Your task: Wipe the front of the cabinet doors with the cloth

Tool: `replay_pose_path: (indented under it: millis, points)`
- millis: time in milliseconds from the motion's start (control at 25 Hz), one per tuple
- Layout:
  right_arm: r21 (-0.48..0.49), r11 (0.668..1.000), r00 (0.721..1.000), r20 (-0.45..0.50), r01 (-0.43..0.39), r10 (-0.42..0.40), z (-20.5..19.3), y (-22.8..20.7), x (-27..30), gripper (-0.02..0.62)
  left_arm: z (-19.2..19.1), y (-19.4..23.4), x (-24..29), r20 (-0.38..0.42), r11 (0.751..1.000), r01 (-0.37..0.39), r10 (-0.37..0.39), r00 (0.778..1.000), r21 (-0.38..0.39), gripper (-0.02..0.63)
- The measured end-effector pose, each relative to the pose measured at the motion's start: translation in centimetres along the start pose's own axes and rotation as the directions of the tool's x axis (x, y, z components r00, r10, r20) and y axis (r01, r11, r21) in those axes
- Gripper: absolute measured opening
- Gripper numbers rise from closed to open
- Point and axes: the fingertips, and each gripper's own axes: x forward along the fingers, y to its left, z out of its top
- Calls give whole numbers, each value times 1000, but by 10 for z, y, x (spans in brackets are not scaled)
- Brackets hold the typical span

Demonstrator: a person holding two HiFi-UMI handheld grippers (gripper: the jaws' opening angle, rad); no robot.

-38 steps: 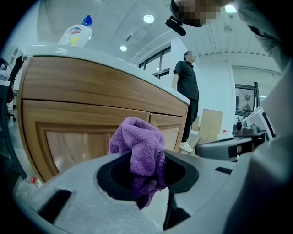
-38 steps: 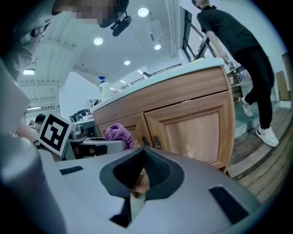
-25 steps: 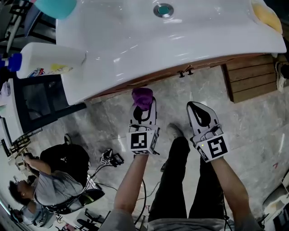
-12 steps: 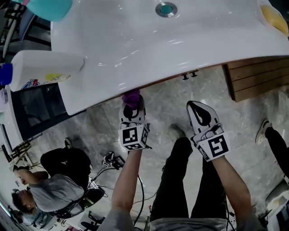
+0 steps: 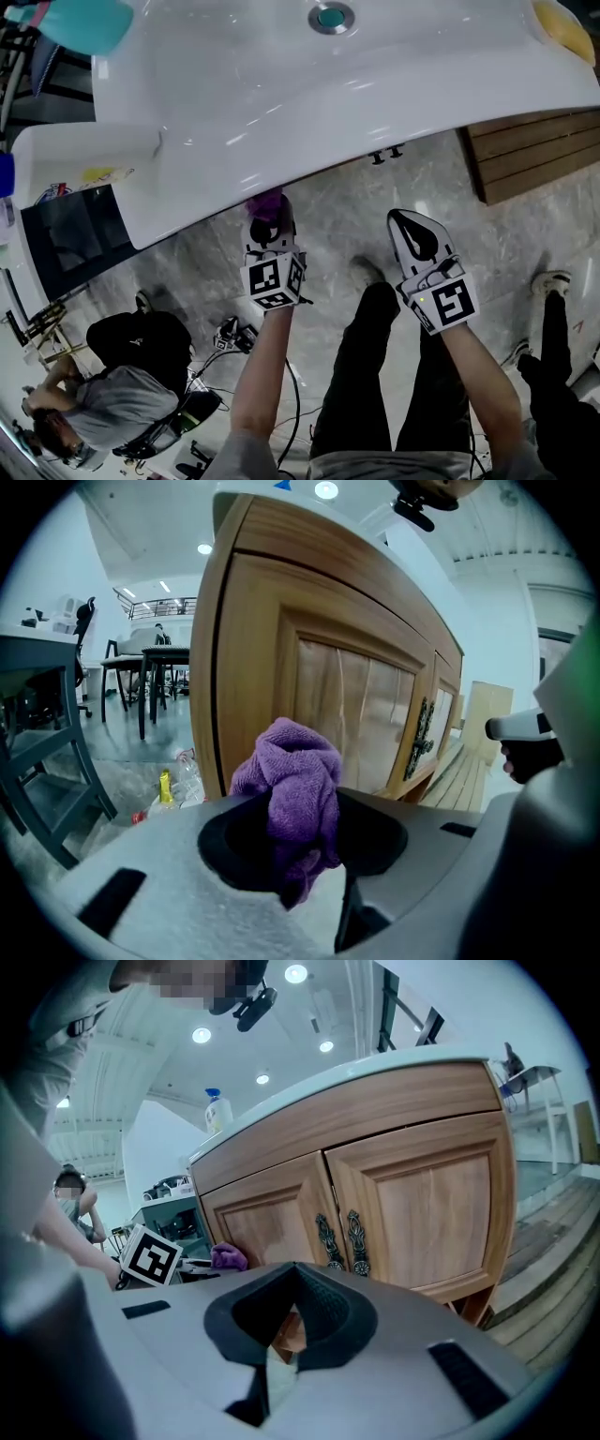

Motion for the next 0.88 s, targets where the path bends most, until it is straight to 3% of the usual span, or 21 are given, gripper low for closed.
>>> replay_pose_path:
  millis: [880]
  points:
    - [31,998,998,17,55,-56,3,-39,-28,9,9,-25,15,-1,994,-38,38,999,-99,140]
